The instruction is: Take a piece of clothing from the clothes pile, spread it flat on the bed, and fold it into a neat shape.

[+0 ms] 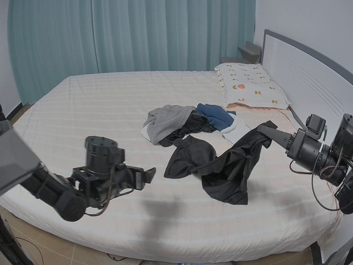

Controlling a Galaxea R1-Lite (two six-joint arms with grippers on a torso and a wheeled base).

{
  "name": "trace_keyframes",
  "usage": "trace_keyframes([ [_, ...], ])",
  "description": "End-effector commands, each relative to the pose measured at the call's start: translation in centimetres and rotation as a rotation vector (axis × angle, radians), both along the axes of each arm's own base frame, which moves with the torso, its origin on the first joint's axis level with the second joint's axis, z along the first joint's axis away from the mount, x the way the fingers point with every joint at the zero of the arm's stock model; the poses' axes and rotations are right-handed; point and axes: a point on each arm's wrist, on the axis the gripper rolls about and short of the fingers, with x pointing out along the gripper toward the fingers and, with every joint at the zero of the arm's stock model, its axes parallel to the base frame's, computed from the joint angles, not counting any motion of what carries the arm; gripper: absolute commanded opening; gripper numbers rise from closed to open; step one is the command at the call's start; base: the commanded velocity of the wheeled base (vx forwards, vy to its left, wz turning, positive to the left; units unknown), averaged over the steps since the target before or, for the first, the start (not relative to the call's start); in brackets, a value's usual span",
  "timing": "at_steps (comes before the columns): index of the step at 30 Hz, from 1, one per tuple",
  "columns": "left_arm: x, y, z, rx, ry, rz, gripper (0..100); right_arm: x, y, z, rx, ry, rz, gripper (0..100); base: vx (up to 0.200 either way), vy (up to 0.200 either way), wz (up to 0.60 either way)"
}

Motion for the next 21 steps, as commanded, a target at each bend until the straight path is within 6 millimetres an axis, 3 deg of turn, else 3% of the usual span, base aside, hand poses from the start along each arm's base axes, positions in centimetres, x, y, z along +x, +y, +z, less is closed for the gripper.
trace_keyframes([
  [1,2.9,-6.8,-6.0,0.044,0.039,-0.057,100,0.3,-0.3,0.2,0.004,-0.009,-0.017,0,0.0,0.0,0.0],
  [7,4.8,-8.5,-8.7,0.033,0.026,-0.063,100,0.4,-0.2,0.1,0.003,-0.005,-0.022,0,0.0,0.0,0.0],
  [11,5.0,-8.7,-9.1,0.029,0.035,-0.073,100,0.5,-0.2,0.0,0.001,-0.001,-0.023,0,0.0,0.0,0.0],
  [21,8.1,-11.1,-11.5,-0.023,0.001,-0.072,100,-0.4,0.0,1.0,0.016,-0.04,-0.007,0,0.0,0.0,0.0],
])
